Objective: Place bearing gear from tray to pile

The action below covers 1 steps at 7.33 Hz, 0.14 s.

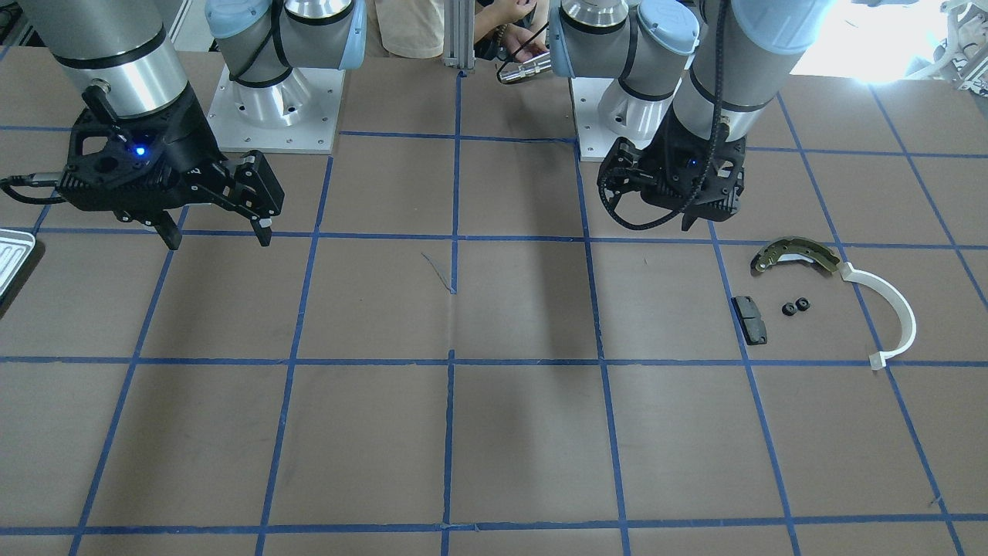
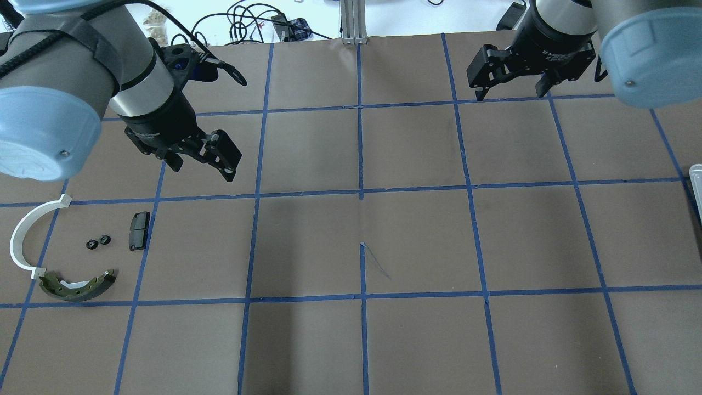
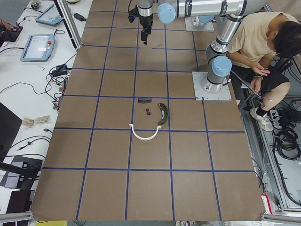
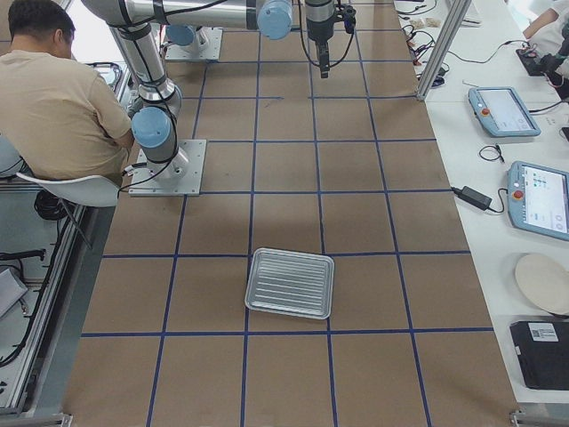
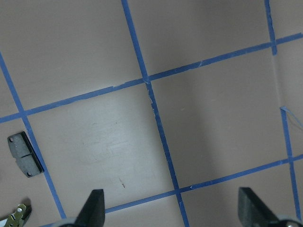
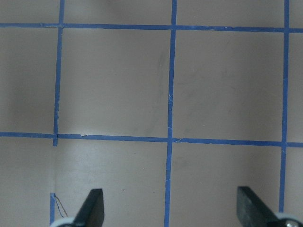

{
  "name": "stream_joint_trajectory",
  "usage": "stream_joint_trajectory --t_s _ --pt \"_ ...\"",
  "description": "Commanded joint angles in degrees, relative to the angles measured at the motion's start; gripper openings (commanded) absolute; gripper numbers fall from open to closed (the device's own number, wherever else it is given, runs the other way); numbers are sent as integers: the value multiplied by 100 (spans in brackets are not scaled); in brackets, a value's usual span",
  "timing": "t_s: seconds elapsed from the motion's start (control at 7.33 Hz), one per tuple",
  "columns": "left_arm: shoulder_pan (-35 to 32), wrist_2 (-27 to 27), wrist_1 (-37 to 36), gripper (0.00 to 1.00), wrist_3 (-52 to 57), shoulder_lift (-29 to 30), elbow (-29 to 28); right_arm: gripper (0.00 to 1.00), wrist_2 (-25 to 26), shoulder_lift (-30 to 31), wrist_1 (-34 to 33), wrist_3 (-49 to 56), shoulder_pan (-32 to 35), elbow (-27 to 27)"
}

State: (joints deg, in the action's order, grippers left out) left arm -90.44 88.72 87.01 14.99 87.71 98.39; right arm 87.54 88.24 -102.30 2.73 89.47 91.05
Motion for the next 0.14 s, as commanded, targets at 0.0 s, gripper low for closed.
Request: stream_joint_trajectory --t_s 0.0 --pt "-18 -4 -9 100 -5 -78 75 100 0 0 0 0 1 0"
